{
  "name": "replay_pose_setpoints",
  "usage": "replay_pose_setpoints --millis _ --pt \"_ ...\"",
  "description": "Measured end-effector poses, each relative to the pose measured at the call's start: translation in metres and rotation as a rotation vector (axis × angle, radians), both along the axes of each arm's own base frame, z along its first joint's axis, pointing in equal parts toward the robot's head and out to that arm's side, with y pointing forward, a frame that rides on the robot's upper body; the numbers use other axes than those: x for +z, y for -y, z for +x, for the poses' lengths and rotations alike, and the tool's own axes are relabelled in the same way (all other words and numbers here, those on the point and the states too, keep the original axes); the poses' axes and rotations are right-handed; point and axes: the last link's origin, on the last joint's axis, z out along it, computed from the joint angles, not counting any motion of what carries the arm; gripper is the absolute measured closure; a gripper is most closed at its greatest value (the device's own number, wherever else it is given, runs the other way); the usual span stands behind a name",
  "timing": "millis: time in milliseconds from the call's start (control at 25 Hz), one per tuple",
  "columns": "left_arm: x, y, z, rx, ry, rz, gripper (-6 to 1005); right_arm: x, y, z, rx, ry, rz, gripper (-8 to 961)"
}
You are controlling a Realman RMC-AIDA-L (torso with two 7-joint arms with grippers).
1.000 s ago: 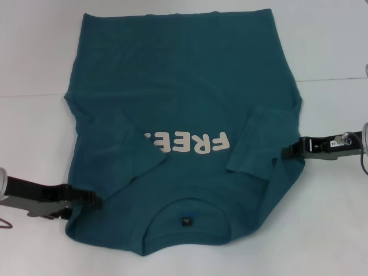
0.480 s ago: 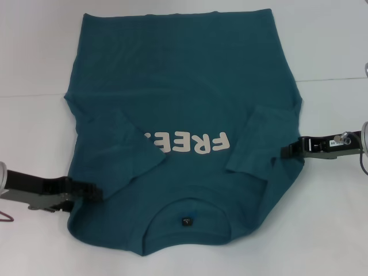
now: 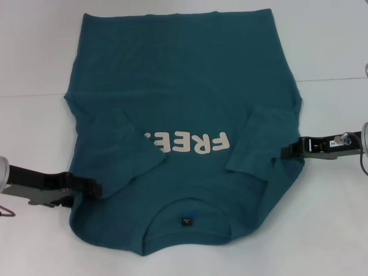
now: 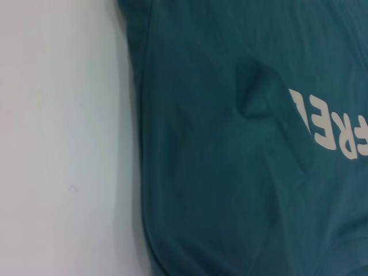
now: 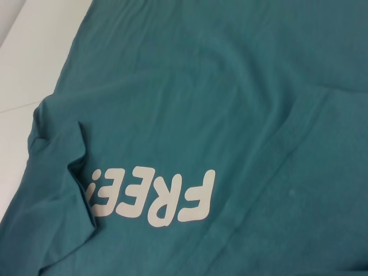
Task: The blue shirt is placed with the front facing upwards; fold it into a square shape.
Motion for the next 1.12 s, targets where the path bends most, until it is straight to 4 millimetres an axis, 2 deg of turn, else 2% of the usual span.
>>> replay_pose_setpoints --millis 600,840,1120 --pt "-0.0016 -0.0030 -0.0016 0.004 -0.035 0.004 161 -0.0004 -0.0013 -0.0019 0.004 -0.002 0.002 917" --pt "-0.0052 -0.0046 -0.0007 0.005 -0.074 -0.011 215 -0.0003 -0.0019 -0.0027 0.006 -0.003 0.003 917" --pt "-0.0075 -0.0054 0.0004 -0.004 -0.086 -0.017 354 -0.0003 -0.0024 -0.0035 0.008 -0.004 0.003 916"
